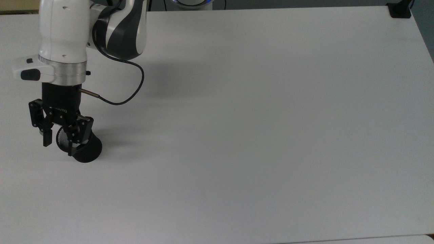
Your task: Insert the marker
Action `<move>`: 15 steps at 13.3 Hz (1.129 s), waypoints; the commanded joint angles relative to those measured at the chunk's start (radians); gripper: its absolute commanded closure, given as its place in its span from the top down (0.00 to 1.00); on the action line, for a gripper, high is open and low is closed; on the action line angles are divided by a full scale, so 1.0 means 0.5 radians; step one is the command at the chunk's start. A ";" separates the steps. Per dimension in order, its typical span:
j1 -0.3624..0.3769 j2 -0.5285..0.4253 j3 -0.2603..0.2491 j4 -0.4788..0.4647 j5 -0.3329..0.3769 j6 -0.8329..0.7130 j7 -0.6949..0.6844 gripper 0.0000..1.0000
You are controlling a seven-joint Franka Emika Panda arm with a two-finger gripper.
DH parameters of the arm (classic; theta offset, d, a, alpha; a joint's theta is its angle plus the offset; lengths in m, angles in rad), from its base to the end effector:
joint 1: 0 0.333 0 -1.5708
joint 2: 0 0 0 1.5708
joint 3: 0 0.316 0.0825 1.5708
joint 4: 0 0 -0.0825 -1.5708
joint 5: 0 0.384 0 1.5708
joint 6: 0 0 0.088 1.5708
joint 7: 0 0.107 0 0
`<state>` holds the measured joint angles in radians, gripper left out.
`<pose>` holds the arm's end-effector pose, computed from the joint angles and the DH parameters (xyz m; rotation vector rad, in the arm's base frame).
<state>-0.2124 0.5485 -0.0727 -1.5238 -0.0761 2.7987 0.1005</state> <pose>0.7221 -0.1959 0.4264 2.7737 -0.4172 1.0510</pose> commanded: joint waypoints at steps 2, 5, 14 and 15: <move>0.167 -0.084 0.001 -0.051 0.005 -0.120 -0.008 1.00; 0.317 -0.167 0.001 -0.039 0.005 -0.479 -0.002 1.00; 0.729 -0.737 0.004 -0.094 -0.017 -1.955 -0.026 1.00; 0.726 -0.829 0.004 -0.152 -0.010 -2.016 -0.020 1.00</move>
<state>0.1403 0.2497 -0.0578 -1.5175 -0.0761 1.8720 0.1016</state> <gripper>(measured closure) 0.000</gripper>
